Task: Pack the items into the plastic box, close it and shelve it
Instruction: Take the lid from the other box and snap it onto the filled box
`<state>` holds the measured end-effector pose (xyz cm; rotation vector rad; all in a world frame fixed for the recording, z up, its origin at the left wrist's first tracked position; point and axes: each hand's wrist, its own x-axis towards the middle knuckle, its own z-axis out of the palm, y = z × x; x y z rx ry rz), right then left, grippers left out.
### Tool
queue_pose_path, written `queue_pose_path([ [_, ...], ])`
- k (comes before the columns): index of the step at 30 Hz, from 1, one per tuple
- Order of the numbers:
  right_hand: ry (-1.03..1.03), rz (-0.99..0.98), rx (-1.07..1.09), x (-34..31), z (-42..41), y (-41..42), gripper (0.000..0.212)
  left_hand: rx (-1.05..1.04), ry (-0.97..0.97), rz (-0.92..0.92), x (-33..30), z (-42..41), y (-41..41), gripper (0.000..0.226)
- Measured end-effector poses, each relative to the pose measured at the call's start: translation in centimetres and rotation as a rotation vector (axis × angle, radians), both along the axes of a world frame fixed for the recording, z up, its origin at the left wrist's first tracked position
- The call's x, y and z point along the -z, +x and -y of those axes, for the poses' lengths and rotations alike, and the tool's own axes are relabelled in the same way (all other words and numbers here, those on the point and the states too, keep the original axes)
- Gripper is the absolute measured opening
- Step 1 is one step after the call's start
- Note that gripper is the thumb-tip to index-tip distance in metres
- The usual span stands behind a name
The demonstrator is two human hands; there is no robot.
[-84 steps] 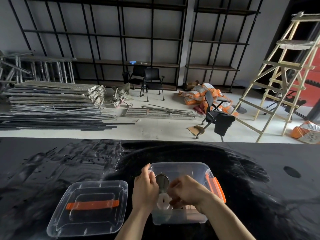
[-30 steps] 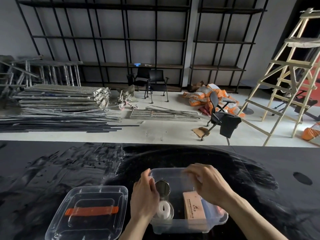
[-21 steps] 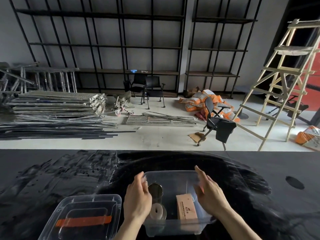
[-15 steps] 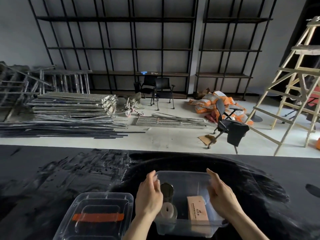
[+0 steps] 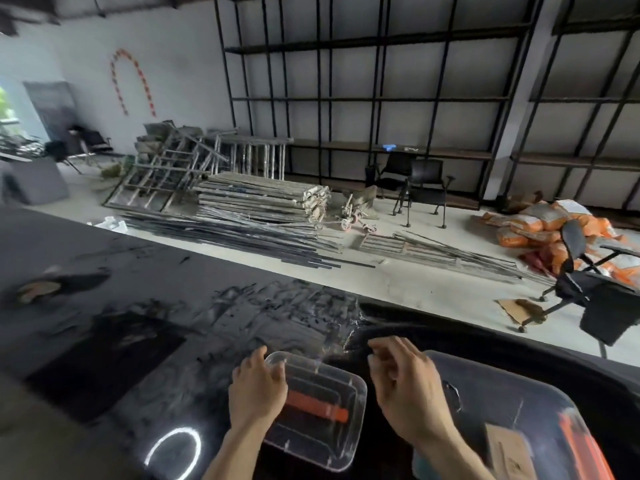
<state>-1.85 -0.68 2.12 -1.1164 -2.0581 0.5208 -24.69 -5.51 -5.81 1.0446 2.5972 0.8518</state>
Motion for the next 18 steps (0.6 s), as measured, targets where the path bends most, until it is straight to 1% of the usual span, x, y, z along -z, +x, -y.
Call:
queue_pose_path([
  [1,-0.054,0.038,-0.034,0.7,0.7,-1.7,0.015,-0.015,-0.021,0.003,0.3,0.7,-0.7,0.054],
  [3,-0.193,0.221,-0.026,2.6,1.7,-4.3,0.028,-0.020,-0.063,0.029,0.9,1.8,-1.7,0.058],
  [5,-0.393,0.428,0.035,4.7,2.5,-5.9,0.051,0.008,-0.098,0.075,1.5,2.7,-2.2,0.060],
  [7,-0.564,0.520,0.087,6.4,3.0,-6.5,0.074,0.037,-0.127,0.109,1.7,3.1,-2.5,0.057],
  [8,-0.614,0.536,0.104,7.0,3.1,-6.6,0.080,0.044,-0.134,0.125,1.7,3.3,-2.5,0.056],
  [9,-0.642,0.536,0.120,7.4,3.0,-6.7,0.081,0.042,-0.132,0.138,1.8,3.4,-2.5,0.055],
  [10,-0.661,0.515,0.142,7.6,2.9,-6.7,0.078,0.028,-0.131,0.148,1.8,3.5,-2.6,0.055],
  [12,-0.696,0.425,0.179,7.5,2.3,-6.8,0.066,-0.024,-0.116,0.171,1.9,3.5,-2.9,0.056],
  [14,-0.719,0.332,0.184,6.9,1.6,-6.9,0.054,-0.099,-0.085,0.203,1.7,3.4,-3.7,0.062],
  [16,-0.707,0.269,0.176,6.0,0.9,-7.2,0.046,-0.180,-0.045,0.229,0.9,3.0,-4.5,0.074],
  [17,-0.687,0.240,0.173,5.3,0.5,-7.3,0.043,-0.207,-0.030,0.224,0.3,2.6,-4.8,0.076],
  [18,-0.664,0.208,0.177,4.3,0.1,-7.5,0.040,-0.226,-0.012,0.211,-0.6,2.1,-5.0,0.073],
])
